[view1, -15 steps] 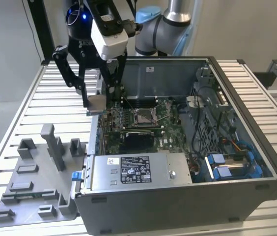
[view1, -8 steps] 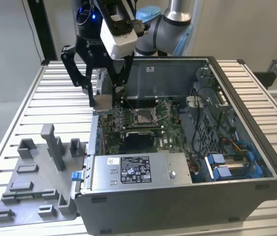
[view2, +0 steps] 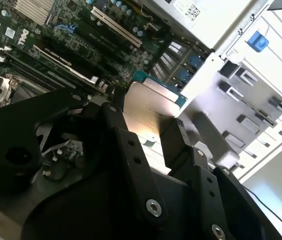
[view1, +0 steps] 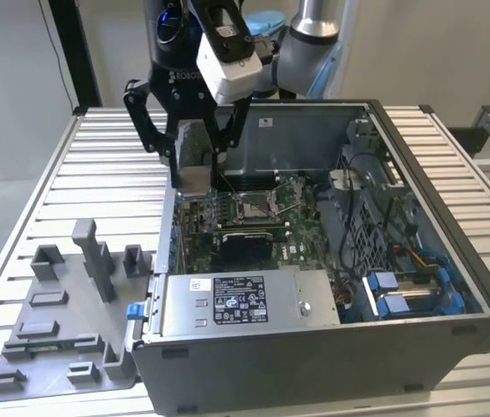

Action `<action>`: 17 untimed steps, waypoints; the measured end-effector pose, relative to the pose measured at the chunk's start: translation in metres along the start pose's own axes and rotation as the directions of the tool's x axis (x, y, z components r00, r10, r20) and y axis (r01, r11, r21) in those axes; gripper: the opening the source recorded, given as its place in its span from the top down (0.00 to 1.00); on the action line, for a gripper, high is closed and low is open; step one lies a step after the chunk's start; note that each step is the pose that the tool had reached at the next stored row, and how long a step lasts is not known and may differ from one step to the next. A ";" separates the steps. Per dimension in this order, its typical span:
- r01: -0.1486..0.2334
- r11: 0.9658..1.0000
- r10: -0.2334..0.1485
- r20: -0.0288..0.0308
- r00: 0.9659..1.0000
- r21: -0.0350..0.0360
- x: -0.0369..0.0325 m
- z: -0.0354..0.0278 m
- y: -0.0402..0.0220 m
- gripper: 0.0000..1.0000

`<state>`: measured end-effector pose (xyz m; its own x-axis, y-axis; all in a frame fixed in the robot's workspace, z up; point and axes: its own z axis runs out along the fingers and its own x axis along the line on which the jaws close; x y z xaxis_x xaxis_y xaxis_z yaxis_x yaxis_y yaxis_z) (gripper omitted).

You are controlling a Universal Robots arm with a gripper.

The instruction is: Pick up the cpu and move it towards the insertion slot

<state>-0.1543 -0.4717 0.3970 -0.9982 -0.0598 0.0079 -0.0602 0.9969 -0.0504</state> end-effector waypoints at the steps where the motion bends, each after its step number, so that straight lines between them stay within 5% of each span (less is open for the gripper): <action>1: 0.000 1.000 0.000 0.000 1.000 0.000 -0.0019 0.0000 0.0000 1.00; 17: 0.000 1.000 0.000 0.000 1.000 0.000 -0.0310 -0.0002 -0.0010 1.00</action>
<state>-0.1233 -0.4708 0.3970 -0.9982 -0.0599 0.0079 -0.0602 0.9969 -0.0504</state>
